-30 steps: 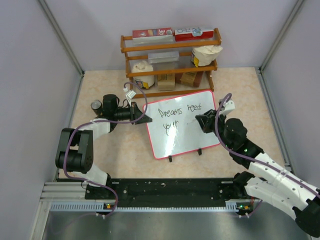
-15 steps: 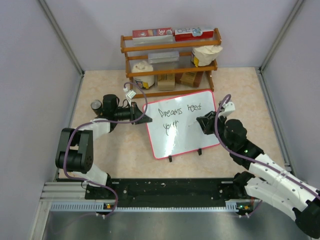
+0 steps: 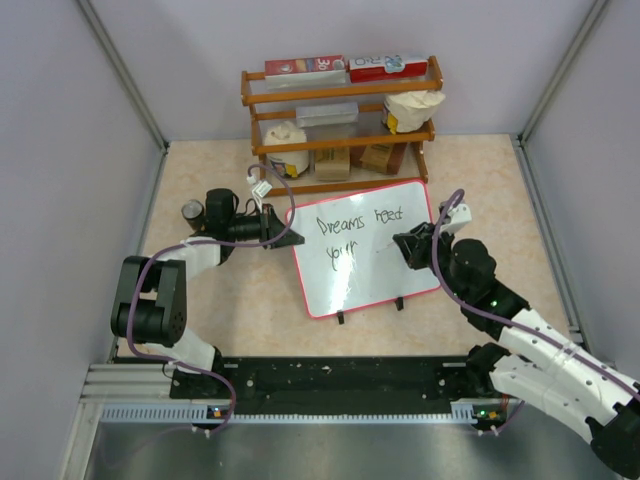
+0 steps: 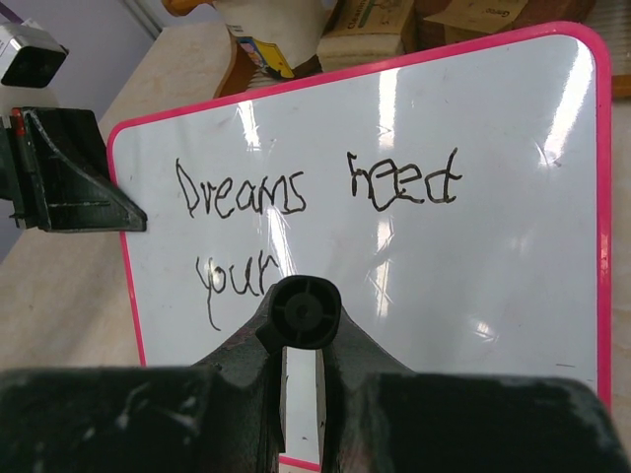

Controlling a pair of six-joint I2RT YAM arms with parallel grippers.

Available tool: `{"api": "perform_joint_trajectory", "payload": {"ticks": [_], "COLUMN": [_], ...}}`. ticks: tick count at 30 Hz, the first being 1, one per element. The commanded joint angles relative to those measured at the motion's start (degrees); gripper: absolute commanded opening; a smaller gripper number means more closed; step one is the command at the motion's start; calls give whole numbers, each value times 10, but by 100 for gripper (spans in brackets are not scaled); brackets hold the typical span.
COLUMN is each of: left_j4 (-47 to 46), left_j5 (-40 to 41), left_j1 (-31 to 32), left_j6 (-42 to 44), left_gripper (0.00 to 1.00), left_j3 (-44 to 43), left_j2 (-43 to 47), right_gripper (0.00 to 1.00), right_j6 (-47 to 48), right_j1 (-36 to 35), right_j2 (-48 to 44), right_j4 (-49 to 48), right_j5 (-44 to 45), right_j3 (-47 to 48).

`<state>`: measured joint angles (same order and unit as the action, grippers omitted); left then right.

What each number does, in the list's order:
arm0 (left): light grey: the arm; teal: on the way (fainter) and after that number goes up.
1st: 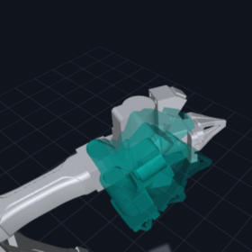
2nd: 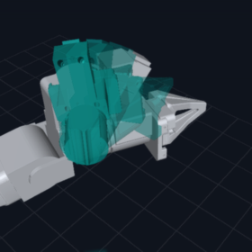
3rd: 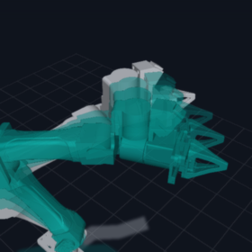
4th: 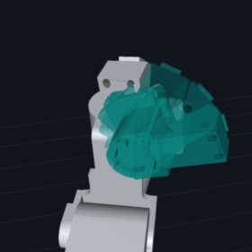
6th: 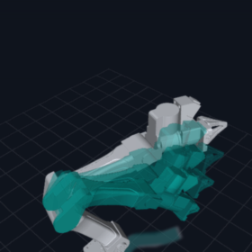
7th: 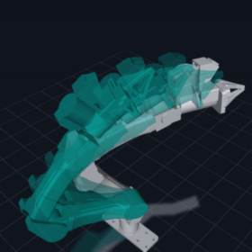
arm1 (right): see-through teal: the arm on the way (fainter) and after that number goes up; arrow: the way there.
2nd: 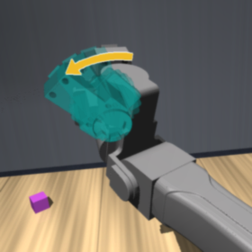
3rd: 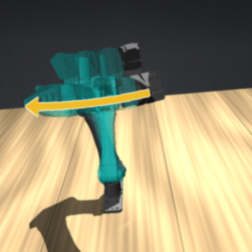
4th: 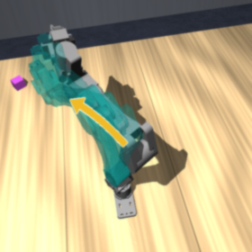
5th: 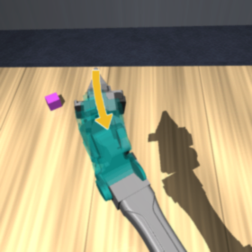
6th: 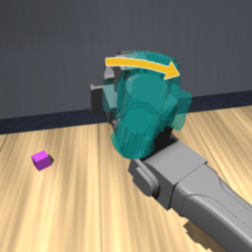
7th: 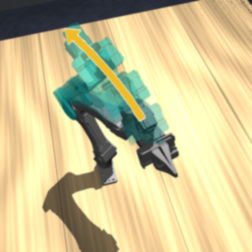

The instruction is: Write a sentence on the whiteboard

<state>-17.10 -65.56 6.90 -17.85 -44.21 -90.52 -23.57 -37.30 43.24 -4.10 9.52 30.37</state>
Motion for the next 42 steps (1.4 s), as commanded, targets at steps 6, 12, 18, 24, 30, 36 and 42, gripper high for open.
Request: {"api": "perform_joint_trajectory", "payload": {"ticks": [6,12,18,24,30,36,42], "left_j4": [18,18,18,18,18,18,18], "left_j5": [59,59,60,60,60,61,60], "left_j1": [2,2,2,2,2,2,2], "left_j6": [75,75,76,76,76,76,76], "left_gripper": [0,0,0,0,0,0,0], "left_j3": [11,11,12,12,12,12,11], "left_j2": [-4,-4,-4,-3,-3,-2,-2], "right_gripper": [0,0,0,0,0,0,0], "right_j6": [5,5,5,5,8,8,9], "right_j1": [6,8,12,13,13,14,14], "right_j2": [-11,-11,-13,-15,-16,-13,-13], "right_j4": [-17,-18,-17,-16,-16,-17,-18], "right_j5": [-7,-9,-13,-12,-9,-10,-12], "right_j3": [0,0,0,0,1,1,2]}}
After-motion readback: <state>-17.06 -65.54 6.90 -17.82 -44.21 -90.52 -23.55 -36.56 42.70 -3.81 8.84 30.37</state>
